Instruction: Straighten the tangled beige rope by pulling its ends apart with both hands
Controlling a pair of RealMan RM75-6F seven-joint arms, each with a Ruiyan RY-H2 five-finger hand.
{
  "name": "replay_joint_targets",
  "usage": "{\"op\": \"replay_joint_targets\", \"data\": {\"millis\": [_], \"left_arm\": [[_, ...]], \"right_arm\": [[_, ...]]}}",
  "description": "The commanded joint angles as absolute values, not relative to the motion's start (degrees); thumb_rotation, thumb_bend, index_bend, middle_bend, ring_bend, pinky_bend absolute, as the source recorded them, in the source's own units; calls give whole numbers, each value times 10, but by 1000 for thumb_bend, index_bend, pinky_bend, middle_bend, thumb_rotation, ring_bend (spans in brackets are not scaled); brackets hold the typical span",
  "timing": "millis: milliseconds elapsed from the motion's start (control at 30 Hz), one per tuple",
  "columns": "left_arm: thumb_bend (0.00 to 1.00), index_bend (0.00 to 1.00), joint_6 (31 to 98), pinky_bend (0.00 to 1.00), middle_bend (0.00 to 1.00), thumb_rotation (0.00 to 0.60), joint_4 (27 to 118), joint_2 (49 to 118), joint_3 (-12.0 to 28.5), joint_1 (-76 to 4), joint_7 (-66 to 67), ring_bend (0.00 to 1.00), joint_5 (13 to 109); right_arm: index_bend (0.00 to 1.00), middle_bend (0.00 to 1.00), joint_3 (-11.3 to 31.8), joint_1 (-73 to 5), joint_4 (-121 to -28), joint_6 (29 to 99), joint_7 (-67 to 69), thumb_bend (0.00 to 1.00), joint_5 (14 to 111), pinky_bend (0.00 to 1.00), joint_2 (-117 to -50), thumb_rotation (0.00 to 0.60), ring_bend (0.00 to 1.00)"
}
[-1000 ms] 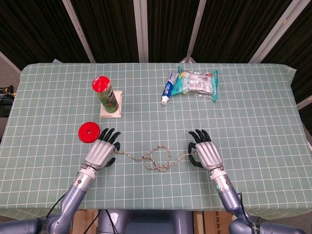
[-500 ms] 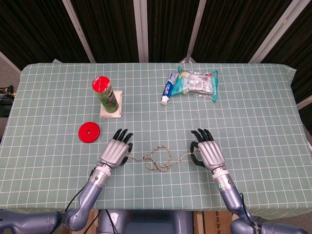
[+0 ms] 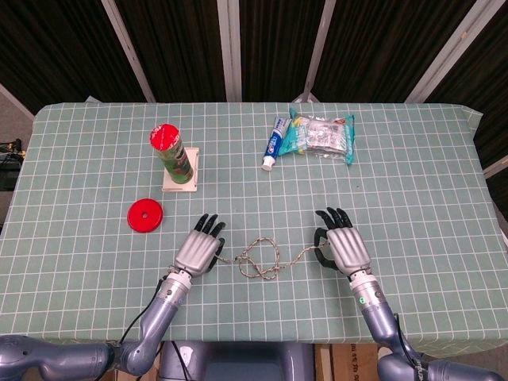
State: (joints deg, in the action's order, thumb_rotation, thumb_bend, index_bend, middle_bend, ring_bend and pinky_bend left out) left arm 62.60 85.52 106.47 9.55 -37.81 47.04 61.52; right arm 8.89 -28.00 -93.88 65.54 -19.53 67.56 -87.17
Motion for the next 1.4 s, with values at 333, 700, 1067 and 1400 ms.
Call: {"op": "replay_joint_targets", "data": {"millis": [333, 700, 1067, 1400], "left_arm": [[526, 635, 650, 0, 159, 600, 867, 1036, 88, -370, 453, 0, 625], [542, 635, 713, 0, 157, 600, 1018, 853, 63, -308, 362, 0, 700], [541, 635, 752, 0, 157, 600, 1030, 740, 24, -239, 261, 0, 726], [542, 632, 734, 0, 157, 600, 956, 773, 16, -226, 237, 0, 714]], "right_arm": [[603, 157, 94, -274, -944, 666, -190, 462, 674, 0, -848, 600, 0], [603, 157, 116, -232, -958, 694, -123, 462, 651, 0, -753, 600, 0], [603, 158, 87, -187, -913, 696, -67, 463, 651, 0, -719, 600, 0], [603, 158, 78, -183, -852, 675, -61, 463, 649, 0, -738, 600, 0]]}}
